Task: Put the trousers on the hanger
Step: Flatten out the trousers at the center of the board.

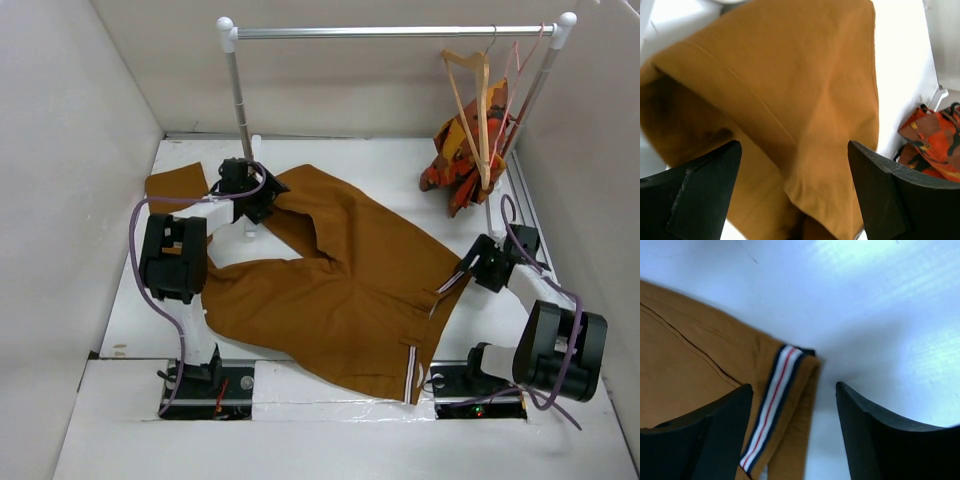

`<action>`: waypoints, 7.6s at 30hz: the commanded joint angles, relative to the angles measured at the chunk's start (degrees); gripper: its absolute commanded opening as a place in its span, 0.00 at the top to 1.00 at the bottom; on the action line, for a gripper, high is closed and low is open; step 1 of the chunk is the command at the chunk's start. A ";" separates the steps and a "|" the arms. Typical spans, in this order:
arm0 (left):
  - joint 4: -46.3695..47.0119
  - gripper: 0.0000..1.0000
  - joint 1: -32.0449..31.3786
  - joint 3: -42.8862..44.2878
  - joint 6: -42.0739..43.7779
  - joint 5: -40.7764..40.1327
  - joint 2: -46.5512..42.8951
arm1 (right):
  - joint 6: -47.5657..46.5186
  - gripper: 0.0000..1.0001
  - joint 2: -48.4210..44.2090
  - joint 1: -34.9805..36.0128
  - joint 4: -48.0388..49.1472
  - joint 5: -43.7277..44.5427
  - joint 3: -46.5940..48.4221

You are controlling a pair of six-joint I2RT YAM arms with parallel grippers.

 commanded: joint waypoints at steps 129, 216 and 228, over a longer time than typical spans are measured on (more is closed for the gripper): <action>-28.42 0.22 12.16 -17.12 7.09 -37.11 -45.37 | -5.86 0.83 -19.48 32.76 -7.31 -14.57 2.49; -25.33 0.33 -2.52 -15.10 20.37 -31.65 -35.54 | -4.28 0.36 9.89 -10.02 -5.04 8.29 24.99; -26.38 0.28 14.88 -20.64 18.34 -21.29 -32.83 | 0.38 0.63 -24.72 5.89 -1.42 -6.12 -0.21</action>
